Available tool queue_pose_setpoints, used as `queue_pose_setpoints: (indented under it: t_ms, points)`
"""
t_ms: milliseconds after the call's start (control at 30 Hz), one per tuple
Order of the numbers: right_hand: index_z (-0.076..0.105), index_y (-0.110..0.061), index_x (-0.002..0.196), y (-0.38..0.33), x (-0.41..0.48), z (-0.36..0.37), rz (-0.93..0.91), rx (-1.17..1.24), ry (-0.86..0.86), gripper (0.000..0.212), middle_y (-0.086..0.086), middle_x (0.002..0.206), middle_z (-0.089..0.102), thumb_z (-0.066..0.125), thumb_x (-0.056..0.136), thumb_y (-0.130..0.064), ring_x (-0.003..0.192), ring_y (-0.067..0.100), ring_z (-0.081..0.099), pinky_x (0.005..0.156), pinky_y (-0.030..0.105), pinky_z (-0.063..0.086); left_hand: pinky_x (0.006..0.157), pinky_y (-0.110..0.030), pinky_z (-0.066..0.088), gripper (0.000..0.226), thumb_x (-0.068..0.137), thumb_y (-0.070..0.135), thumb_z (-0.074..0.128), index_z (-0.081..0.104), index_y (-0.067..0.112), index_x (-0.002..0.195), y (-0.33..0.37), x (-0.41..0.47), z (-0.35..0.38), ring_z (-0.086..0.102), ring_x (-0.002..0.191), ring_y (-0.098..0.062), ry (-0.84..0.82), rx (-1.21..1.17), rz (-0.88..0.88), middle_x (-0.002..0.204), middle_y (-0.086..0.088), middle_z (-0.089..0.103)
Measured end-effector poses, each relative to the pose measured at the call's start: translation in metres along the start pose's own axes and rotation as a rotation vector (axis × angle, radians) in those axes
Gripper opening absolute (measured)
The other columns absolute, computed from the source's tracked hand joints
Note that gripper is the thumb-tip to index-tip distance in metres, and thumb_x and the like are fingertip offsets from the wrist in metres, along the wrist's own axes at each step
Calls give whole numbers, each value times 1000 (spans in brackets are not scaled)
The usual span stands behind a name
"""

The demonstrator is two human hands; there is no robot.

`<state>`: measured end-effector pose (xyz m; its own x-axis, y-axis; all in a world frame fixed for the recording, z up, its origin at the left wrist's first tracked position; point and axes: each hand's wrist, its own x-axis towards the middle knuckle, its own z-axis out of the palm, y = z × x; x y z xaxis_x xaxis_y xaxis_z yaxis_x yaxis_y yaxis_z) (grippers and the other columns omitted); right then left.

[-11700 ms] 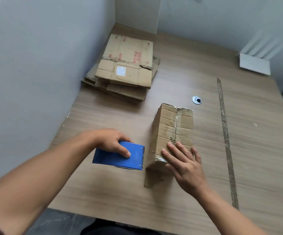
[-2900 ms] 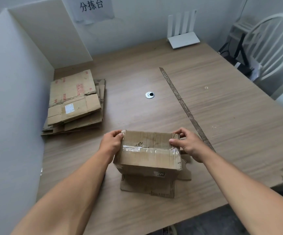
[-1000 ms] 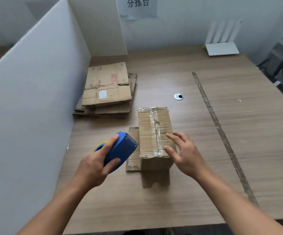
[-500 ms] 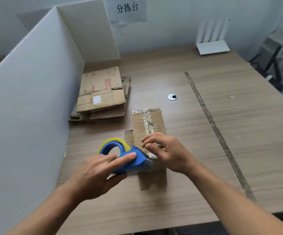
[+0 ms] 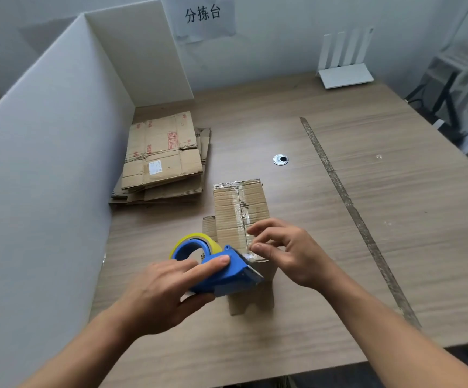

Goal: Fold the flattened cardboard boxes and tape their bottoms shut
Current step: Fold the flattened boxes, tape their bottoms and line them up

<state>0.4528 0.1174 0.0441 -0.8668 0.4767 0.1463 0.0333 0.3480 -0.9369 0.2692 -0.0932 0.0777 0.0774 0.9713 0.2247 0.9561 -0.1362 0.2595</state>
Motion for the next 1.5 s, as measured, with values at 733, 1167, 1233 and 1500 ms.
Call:
queue_pose_setpoints:
  t_ms: [733, 1167, 1233, 1500]
  points:
    - [57, -12, 74, 59, -39, -61, 649, 325, 478, 24, -1, 96, 58, 57, 98, -11, 88, 9, 54, 79, 38, 45, 85, -31, 54, 63, 74, 56, 60, 36, 73, 130, -69, 23, -59, 66, 95, -4, -567, -374, -461, 110, 18, 69]
    - [44, -16, 74, 87, -32, -42, 810, 141, 332, 34, -6, 63, 43, 67, 94, -31, 72, 19, 39, 72, 39, 41, 99, -35, 47, 59, 68, 50, 60, 50, 70, 123, -86, 51, -40, 62, 102, 3, -814, -327, -644, 115, 28, 66]
    - [42, -17, 73, 92, -31, -39, 827, 133, 328, 36, -6, 61, 42, 67, 94, -30, 69, 18, 38, 71, 38, 40, 99, -33, 47, 59, 68, 49, 60, 51, 69, 123, -89, 54, -39, 62, 102, 3, -844, -326, -660, 114, 28, 67]
    - [50, -17, 85, 108, -33, -9, 971, 52, 87, 30, 7, 83, 45, 56, 98, -43, 79, 21, 42, 61, 28, 31, 94, -27, 46, 48, 68, 42, 60, 63, 61, 112, -93, 49, -22, 65, 98, -1, -924, -433, -755, 107, 23, 70]
